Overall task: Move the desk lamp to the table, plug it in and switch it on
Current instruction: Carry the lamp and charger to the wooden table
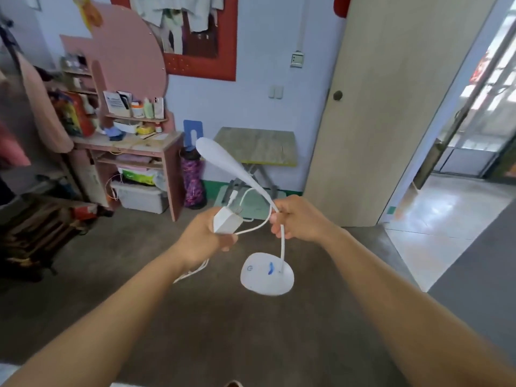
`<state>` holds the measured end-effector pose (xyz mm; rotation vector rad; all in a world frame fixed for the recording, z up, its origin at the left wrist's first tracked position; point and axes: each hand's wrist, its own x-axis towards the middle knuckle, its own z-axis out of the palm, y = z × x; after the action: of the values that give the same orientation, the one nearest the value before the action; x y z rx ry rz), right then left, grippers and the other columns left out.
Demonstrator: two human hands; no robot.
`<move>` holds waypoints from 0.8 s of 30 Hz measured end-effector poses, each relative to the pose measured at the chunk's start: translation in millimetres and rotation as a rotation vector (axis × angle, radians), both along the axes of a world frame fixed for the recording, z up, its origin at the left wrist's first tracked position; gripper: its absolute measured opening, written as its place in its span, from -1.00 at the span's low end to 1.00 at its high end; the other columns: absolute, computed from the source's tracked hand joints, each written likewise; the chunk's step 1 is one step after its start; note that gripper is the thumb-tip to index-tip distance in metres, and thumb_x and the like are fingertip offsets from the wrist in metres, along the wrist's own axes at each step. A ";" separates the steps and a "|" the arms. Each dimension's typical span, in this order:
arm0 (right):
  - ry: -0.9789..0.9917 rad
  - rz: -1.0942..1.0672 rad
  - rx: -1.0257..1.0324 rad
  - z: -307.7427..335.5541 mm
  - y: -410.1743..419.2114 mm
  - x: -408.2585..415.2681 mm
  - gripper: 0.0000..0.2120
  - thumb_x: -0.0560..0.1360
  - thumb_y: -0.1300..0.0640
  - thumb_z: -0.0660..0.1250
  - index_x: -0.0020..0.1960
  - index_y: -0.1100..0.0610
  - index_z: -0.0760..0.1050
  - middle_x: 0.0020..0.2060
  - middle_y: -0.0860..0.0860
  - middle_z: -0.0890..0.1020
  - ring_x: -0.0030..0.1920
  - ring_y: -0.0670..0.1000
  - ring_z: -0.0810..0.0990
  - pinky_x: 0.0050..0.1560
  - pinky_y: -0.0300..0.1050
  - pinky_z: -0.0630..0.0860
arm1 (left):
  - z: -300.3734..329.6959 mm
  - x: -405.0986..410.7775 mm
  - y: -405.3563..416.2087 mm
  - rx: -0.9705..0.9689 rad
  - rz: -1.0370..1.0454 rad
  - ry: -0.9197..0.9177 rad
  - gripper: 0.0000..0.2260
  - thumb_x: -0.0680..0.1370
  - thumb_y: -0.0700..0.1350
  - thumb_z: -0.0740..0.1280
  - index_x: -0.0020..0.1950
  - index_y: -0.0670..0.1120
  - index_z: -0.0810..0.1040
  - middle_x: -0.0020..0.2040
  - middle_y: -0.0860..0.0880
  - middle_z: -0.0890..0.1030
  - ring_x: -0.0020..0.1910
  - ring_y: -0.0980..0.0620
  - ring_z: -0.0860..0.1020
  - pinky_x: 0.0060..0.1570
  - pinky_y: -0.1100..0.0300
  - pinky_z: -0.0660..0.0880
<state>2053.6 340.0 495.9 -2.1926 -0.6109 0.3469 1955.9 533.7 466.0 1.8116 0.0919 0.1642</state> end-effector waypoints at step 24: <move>-0.126 0.073 -0.032 8.2 205.2 685.9 -0.77 0.54 0.28 0.22 -0.27 0.10 0.48 -0.31 0.14 0.63 -0.30 0.07 0.62 -0.22 -0.09 0.57 | 10.9 686.1 206.2 0.029 0.065 -0.007 -0.71 0.38 -0.32 0.44 -0.08 0.05 0.55 -0.20 0.01 0.59 -0.21 0.06 0.56 -0.27 0.23 0.56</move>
<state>2739.5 545.2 504.1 -2.2396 -0.7605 0.2588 2642.0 739.9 476.9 1.8377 0.1442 0.2190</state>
